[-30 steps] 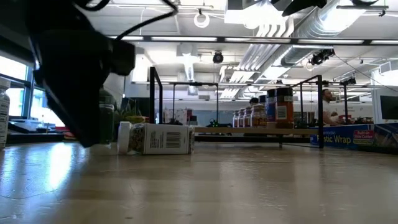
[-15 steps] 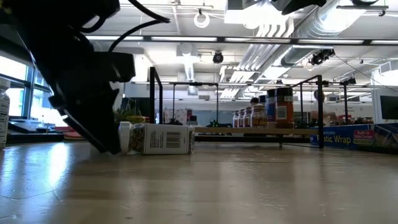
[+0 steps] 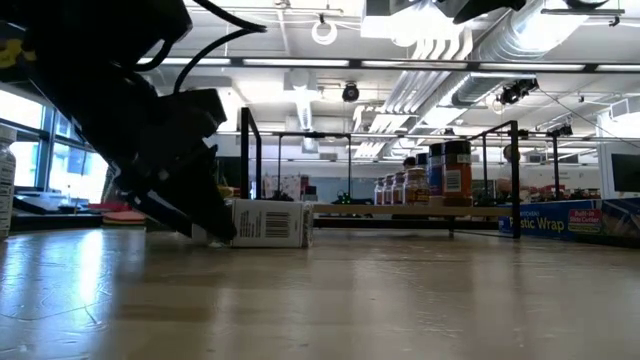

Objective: Shelf spices
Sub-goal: Put the white seasoning bottle on the shelf

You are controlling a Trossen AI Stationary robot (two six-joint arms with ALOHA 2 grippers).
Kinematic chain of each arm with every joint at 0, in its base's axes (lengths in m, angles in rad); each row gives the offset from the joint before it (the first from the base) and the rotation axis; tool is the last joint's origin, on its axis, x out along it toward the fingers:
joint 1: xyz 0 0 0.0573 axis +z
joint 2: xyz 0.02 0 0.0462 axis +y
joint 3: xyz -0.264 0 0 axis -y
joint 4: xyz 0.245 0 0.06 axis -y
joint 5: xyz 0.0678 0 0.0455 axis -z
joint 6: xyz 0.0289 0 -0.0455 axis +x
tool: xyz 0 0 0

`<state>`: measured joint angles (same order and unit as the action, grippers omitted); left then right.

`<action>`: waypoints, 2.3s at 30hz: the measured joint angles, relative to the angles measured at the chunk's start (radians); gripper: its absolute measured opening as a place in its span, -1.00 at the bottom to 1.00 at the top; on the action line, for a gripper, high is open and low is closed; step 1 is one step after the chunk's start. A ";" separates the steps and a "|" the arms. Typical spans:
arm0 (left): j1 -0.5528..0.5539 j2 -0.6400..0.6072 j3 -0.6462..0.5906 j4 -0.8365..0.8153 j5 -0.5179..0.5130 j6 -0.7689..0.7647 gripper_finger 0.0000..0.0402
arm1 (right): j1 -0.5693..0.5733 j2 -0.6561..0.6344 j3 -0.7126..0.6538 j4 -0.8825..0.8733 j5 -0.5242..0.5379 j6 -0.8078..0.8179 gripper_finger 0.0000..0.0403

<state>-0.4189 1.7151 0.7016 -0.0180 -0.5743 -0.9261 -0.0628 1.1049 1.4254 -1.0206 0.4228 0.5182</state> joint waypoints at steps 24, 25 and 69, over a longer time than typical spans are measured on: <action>0.037 -0.014 0.165 0.023 0.533 -0.338 -0.04 | 0.000 0.002 0.000 0.000 0.018 -0.002 0.37; 0.051 -0.015 0.206 -0.030 0.604 -0.356 -0.04 | 0.000 0.002 0.000 0.000 0.018 -0.002 0.37; 0.352 0.089 0.633 -0.897 1.238 -0.510 0.12 | 0.000 0.002 0.000 0.046 0.077 -0.055 0.37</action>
<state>-0.0669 1.8042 1.3350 -0.9146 0.6635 -1.4365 -0.0628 1.1072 1.4254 -0.9745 0.5000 0.4629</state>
